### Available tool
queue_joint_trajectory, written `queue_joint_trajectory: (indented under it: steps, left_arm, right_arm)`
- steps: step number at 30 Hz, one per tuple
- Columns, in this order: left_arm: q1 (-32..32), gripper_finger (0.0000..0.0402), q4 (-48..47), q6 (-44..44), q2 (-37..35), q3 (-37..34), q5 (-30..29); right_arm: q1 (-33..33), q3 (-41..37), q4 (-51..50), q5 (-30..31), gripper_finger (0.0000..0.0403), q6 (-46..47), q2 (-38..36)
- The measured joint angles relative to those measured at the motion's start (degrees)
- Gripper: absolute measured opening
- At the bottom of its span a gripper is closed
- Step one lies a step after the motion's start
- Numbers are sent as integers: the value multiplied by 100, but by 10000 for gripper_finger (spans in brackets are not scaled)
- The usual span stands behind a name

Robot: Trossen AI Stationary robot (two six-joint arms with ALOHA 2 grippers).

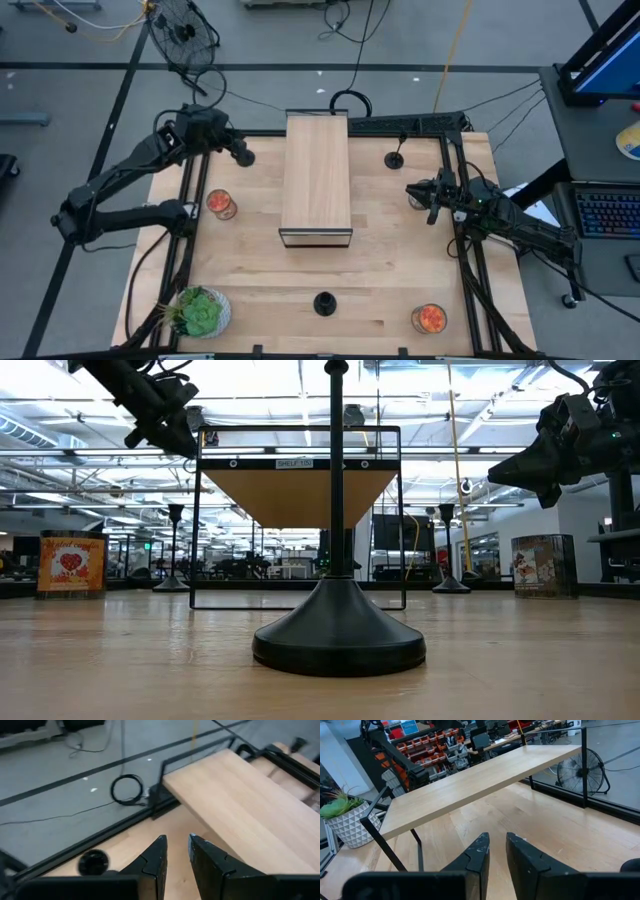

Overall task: Pick & Place candle stick holders
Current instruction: Put the top left black candle holder on the shelf

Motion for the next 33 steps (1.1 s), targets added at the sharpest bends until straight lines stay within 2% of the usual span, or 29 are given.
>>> queue_joint_trajectory:
  steps: [4, 8, 12, 14, 30, 33]
  left_arm:
    - [2, 88, -3, -26, -2, 0, -27]
    - [9, 88, -15, -516, -8, 0, -174]
    - [-58, 88, 141, -624, -70, 0, 513]
    - [-113, 88, 227, -665, -72, 2, 654]
    - [-212, 88, 428, -767, -63, 15, 617]
    - [-329, 88, 354, -759, 55, 273, 606]
  right_arm:
    - [0, 0, 0, -1, 55, 0, 1]
    - [0, 0, 0, 0, 55, 0, 2]
    - [0, -1, 0, 0, 55, 0, 0]
    - [0, 0, -2, 0, 55, 0, 0]
    - [0, -1, -4, 9, 55, -187, 0]
    - [0, 1, -4, 7, 55, -247, 0]
